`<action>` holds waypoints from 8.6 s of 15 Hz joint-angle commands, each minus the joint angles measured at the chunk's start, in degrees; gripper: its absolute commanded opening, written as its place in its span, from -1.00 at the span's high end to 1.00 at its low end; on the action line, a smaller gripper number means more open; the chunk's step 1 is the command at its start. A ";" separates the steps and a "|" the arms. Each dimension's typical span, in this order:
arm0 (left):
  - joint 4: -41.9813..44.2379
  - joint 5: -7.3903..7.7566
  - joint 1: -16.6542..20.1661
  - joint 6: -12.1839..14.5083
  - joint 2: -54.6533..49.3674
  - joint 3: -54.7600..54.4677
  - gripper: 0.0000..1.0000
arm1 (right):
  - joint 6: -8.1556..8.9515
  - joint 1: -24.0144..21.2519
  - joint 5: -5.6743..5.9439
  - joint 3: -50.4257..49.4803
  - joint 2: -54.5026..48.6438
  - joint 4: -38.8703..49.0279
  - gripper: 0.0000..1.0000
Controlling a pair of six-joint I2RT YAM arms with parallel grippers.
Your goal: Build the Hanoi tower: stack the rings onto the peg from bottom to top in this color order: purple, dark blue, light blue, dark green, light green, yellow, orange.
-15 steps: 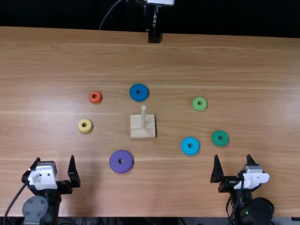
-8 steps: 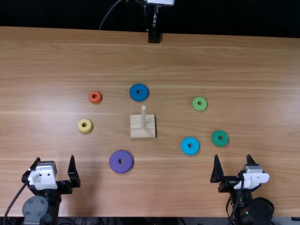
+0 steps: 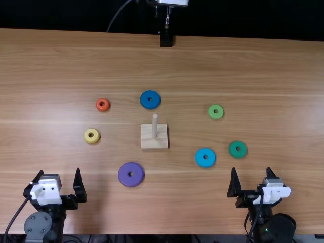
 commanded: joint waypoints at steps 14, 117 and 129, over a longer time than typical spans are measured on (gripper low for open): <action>-5.08 0.93 -0.71 0.29 11.26 17.36 -1.00 | -0.03 -0.74 -0.83 -2.74 -0.73 -4.68 -1.00; -60.76 8.63 -24.96 3.14 105.57 109.73 1.00 | -0.03 -0.83 -0.83 -2.74 -0.73 -4.68 -1.00; -61.29 9.79 -27.51 0.61 115.33 120.98 1.00 | -0.03 -0.74 -0.83 -2.74 -0.73 -4.68 -1.00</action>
